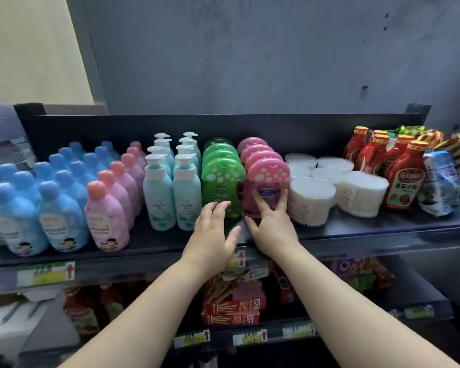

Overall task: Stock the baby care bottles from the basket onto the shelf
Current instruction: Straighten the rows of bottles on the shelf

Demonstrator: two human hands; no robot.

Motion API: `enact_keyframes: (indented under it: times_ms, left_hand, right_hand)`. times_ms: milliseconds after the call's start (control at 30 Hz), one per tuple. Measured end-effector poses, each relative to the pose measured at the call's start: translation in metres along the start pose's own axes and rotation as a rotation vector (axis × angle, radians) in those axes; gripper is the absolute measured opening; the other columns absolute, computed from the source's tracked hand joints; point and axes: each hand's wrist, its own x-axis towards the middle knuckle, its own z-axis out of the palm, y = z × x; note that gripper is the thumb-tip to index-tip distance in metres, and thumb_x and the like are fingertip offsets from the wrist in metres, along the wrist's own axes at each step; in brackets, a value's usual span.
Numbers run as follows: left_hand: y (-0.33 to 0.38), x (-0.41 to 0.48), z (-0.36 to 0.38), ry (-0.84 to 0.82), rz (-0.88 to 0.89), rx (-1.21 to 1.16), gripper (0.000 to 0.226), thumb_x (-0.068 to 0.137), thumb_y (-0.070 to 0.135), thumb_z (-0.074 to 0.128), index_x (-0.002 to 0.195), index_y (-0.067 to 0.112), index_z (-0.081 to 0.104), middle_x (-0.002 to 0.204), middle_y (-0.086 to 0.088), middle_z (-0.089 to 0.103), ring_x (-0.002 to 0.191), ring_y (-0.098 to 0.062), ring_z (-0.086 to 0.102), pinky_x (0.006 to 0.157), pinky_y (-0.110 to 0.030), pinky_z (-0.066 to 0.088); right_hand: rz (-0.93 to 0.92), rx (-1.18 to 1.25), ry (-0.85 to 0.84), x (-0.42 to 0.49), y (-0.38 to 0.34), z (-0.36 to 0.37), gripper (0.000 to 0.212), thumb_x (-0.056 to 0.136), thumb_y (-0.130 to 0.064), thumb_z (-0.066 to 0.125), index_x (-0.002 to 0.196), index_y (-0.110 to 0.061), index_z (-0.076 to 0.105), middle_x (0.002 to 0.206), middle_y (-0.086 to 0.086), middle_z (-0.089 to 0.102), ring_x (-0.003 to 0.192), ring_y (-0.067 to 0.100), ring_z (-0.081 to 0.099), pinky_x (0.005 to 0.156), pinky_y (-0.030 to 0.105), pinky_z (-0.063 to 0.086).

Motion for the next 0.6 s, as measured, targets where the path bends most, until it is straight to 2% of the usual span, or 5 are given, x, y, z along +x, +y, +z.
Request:
enact_keyframes:
  times_ms: [167, 333, 400, 500, 600]
  left_hand:
    - [0.015, 0.016, 0.019, -0.024, -0.083, -0.001, 0.060, 0.096, 0.037, 0.048, 0.148, 0.024, 0.023, 0.153, -0.004, 0.018, 0.141, -0.021, 0.020, 0.112, -0.036, 0.025]
    - [0.015, 0.014, 0.024, -0.046, -0.154, 0.055, 0.059, 0.097, 0.037, 0.046, 0.148, 0.020, 0.023, 0.154, -0.007, 0.020, 0.142, -0.023, 0.020, 0.114, -0.037, 0.024]
    - [0.012, 0.007, 0.020, -0.039, -0.155, 0.116, 0.056, 0.097, 0.035, 0.045, 0.147, 0.017, 0.026, 0.152, -0.008, 0.027, 0.140, -0.023, 0.025, 0.114, -0.038, 0.026]
    - [0.003, -0.007, 0.010, 0.037, -0.140, 0.164, 0.050, 0.097, 0.026, 0.047, 0.143, 0.012, 0.035, 0.145, -0.006, 0.038, 0.135, -0.021, 0.035, 0.111, -0.035, 0.030]
    - [-0.006, -0.025, -0.003, 0.119, -0.131, 0.186, 0.044, 0.094, 0.018, 0.050, 0.137, 0.011, 0.045, 0.138, -0.006, 0.047, 0.130, -0.020, 0.041, 0.110, -0.029, 0.030]
  right_hand:
    - [-0.033, 0.000, -0.080, 0.005, 0.008, -0.006, 0.068, 0.092, -0.049, 0.050, 0.148, -0.049, 0.010, 0.157, 0.015, -0.021, 0.143, 0.038, 0.021, 0.107, 0.044, 0.039]
    - [-0.056, 0.016, -0.080, -0.002, 0.010, -0.009, 0.067, 0.092, -0.048, 0.051, 0.148, -0.047, 0.014, 0.158, 0.015, -0.015, 0.140, 0.038, 0.022, 0.106, 0.044, 0.038]
    - [-0.086, 0.014, -0.022, -0.008, 0.010, -0.009, 0.065, 0.091, -0.045, 0.053, 0.148, -0.042, 0.020, 0.155, 0.015, 0.000, 0.135, 0.036, 0.027, 0.105, 0.042, 0.038]
    - [-0.218, 0.023, 0.065, -0.019, 0.013, -0.008, 0.057, 0.091, -0.039, 0.056, 0.144, -0.031, 0.035, 0.137, 0.009, 0.026, 0.126, 0.029, 0.034, 0.103, 0.038, 0.038]
    - [-0.388, 0.060, 0.051, -0.028, 0.016, -0.001, 0.045, 0.090, -0.033, 0.061, 0.133, -0.018, 0.055, 0.122, 0.007, 0.046, 0.113, 0.027, 0.048, 0.094, 0.038, 0.046]
